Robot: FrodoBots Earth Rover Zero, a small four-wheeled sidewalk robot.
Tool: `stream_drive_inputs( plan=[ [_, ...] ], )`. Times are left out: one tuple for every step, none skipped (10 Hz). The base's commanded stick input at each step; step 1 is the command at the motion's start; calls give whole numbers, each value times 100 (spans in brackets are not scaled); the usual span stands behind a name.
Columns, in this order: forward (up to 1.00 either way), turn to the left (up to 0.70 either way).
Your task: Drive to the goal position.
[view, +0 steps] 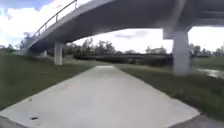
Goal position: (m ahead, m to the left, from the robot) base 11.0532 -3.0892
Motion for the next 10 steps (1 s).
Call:
stream_drive_inputs(
  plan=[
    [100,0],
    [100,0],
    [100,0],
    [100,0],
    [100,0],
    [100,0],
    [100,0],
    [100,0],
    [100,0],
    [100,0]
  ],
)
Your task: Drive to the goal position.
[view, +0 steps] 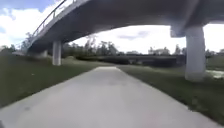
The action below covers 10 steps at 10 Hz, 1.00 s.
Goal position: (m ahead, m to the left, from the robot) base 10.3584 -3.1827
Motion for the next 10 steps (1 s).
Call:
stream_drive_inputs(
  plan=[
    [100,0],
    [100,0],
    [100,0],
    [100,0],
    [100,0],
    [100,0],
    [100,0],
    [100,0],
    [100,0],
    [100,0]
  ],
)
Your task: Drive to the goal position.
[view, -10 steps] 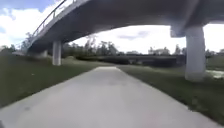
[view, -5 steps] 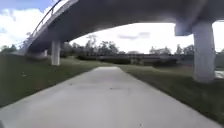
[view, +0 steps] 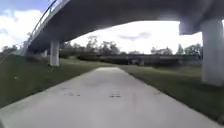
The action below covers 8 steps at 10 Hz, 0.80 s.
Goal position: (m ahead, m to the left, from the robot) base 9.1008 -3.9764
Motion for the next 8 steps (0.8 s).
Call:
stream_drive_inputs(
  plan=[
    [100,0],
    [100,0],
    [100,0],
    [100,0],
    [100,0],
    [100,0],
    [100,0],
    [100,0]
  ],
)
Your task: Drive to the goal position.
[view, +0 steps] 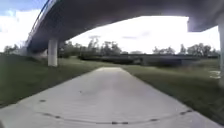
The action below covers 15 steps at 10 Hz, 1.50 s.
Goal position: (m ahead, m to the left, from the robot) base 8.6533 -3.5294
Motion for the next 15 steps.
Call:
stream_drive_inputs(
  plan=[
    [100,0],
    [100,0],
    [100,0],
    [100,0],
    [100,0],
    [100,0],
    [100,0],
    [100,0],
    [100,0],
    [100,0],
    [100,0],
    [100,0],
    [100,0],
    [100,0],
    [100,0]
  ],
)
